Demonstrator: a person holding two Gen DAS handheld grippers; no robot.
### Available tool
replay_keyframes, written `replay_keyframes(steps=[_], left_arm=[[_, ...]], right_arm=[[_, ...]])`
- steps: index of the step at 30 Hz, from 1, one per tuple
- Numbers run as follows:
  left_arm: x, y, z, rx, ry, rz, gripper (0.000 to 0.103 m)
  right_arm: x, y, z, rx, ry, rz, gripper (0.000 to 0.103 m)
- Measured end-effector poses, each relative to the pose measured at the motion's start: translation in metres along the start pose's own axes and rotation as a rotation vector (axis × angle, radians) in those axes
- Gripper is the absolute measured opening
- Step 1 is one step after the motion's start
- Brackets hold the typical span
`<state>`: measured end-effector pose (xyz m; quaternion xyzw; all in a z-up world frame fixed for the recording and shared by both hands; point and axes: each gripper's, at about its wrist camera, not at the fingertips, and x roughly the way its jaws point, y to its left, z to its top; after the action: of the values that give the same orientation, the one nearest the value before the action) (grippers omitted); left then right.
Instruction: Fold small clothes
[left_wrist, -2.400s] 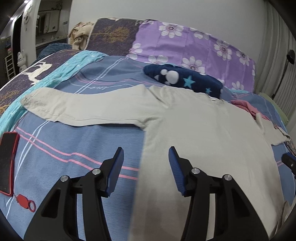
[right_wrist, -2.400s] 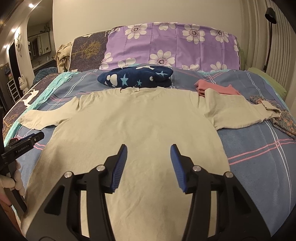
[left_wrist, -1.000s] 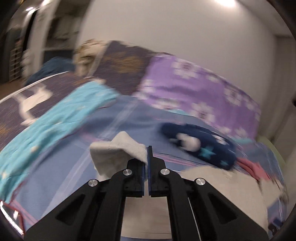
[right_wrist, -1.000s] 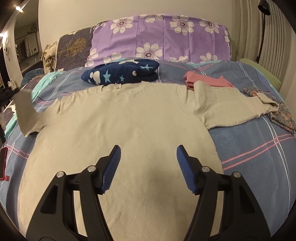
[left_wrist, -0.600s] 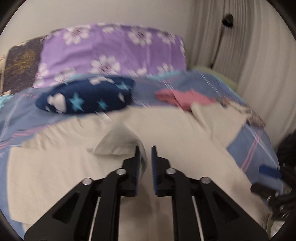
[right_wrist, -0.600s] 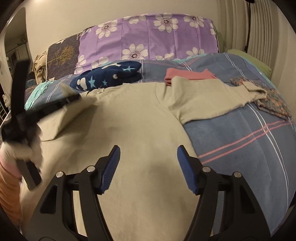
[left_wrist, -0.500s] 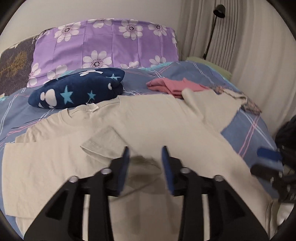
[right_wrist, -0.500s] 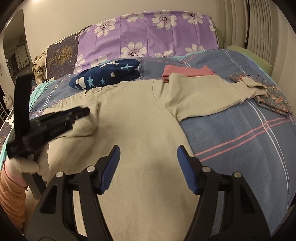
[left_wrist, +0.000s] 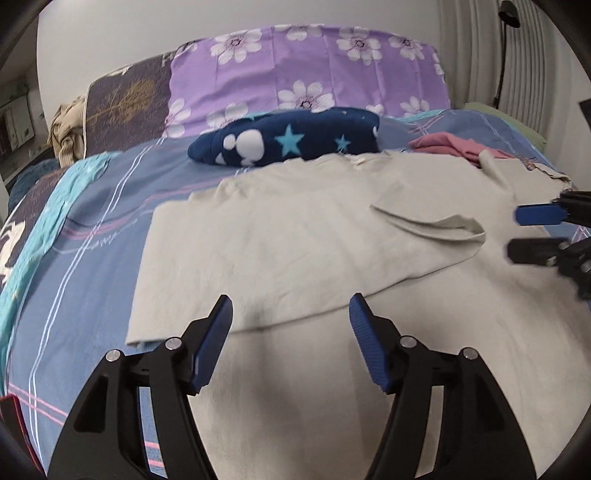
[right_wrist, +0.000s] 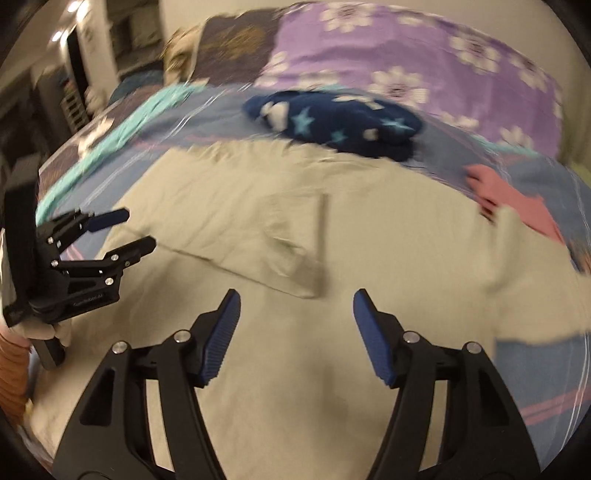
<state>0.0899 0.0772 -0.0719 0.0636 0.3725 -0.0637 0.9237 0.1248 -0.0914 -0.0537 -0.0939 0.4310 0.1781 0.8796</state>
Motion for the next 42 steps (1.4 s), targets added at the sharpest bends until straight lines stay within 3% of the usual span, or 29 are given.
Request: replay_keyframes(steps=[2,5,8,11,13,15,19,21,23,25,27,33,36,39,42], left_arm=[[0.009,0.001,-0.001,-0.004,0.025,0.021,0.066],[0.017,0.006,-0.003,-0.015,0.061,0.074,0.066],[0.015,0.016,-0.007,-0.048,0.045,0.073,0.066],[0.016,0.022,-0.008,-0.077,0.046,0.074,0.066],[0.017,0.022,-0.008,-0.075,0.046,0.079,0.066],[0.017,0.021,-0.009,-0.067,0.044,0.081,0.066],[0.016,0.021,-0.009,-0.072,0.047,0.093,0.066],[0.015,0.021,-0.01,-0.077,0.043,0.1,0.066],[0.015,0.022,-0.011,-0.082,0.042,0.107,0.066],[0.014,0.023,-0.011,-0.09,0.042,0.118,0.066],[0.011,0.025,-0.011,-0.104,0.032,0.133,0.066],[-0.013,0.058,-0.015,-0.257,-0.039,0.115,0.068],[-0.018,0.073,-0.016,-0.317,-0.046,0.102,0.068],[-0.015,0.077,-0.016,-0.313,-0.038,0.125,0.068],[-0.012,0.074,-0.014,-0.299,-0.018,0.118,0.067]], right_arm=[[0.027,0.01,0.008,-0.037,0.023,-0.089,0.062],[0.043,-0.007,0.014,0.02,0.04,-0.146,0.005],[0.012,-0.068,0.005,0.298,-0.051,0.01,0.005],[-0.004,-0.106,-0.013,0.421,-0.052,0.003,0.008],[-0.004,-0.128,-0.029,0.493,-0.024,0.041,0.013],[0.001,-0.143,-0.045,0.566,0.013,0.125,0.03],[0.008,-0.146,-0.05,0.573,0.023,0.177,0.041],[0.014,-0.142,-0.039,0.547,0.024,0.179,0.052],[0.025,-0.139,-0.026,0.523,0.046,0.18,0.056],[0.039,-0.135,-0.017,0.519,0.058,0.154,0.051],[0.046,-0.124,-0.003,0.476,0.067,0.091,0.01],[-0.032,-0.108,0.032,0.337,-0.183,-0.037,0.008],[-0.03,-0.124,0.031,0.307,-0.146,-0.155,0.012],[-0.001,-0.146,0.012,0.334,-0.059,-0.143,0.028],[0.008,-0.159,-0.008,0.389,-0.029,-0.226,0.033]])
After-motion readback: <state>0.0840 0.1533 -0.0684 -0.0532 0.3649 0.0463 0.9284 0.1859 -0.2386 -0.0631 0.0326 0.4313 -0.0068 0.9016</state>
